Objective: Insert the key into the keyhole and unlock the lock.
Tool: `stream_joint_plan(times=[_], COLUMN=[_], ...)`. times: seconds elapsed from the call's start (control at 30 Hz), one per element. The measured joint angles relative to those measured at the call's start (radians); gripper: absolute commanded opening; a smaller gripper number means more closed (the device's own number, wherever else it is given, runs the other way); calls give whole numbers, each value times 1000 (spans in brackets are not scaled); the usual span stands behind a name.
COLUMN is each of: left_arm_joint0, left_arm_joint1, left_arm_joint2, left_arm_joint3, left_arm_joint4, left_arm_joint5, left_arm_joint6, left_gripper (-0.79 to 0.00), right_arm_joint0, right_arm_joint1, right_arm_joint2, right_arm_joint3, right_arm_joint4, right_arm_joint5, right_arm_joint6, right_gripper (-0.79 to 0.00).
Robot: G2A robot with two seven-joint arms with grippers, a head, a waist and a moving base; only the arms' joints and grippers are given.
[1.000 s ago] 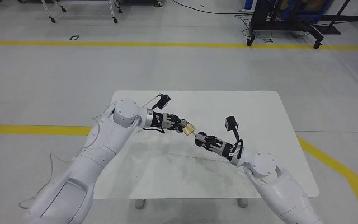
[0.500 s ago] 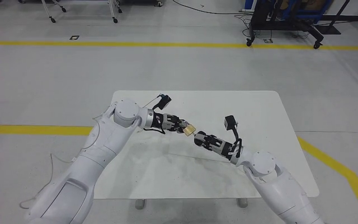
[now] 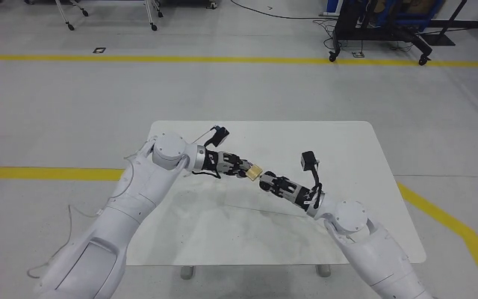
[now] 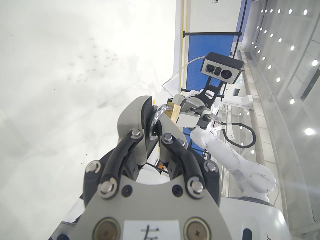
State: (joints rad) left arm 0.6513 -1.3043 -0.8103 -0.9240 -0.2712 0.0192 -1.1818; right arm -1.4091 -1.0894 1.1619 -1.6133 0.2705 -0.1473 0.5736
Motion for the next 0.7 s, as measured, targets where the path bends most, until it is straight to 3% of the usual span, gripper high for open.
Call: stream_joint_plan(times=[0.7], left_arm_joint0=[11], left_arm_joint1=[-3], left_arm_joint2=[-35], left_arm_joint3=[23], left_arm_joint4=[-89], left_arm_joint5=[34], left_arm_joint6=[-35], left_gripper=[-785], right_arm_joint0=[-13], right_arm_joint1=[1], right_arm_joint2=[24], right_arm_joint3=[-6], right_arm_joint4=[30], right_arm_joint5=[-25], right_arm_joint6=[2], right_gripper=[0])
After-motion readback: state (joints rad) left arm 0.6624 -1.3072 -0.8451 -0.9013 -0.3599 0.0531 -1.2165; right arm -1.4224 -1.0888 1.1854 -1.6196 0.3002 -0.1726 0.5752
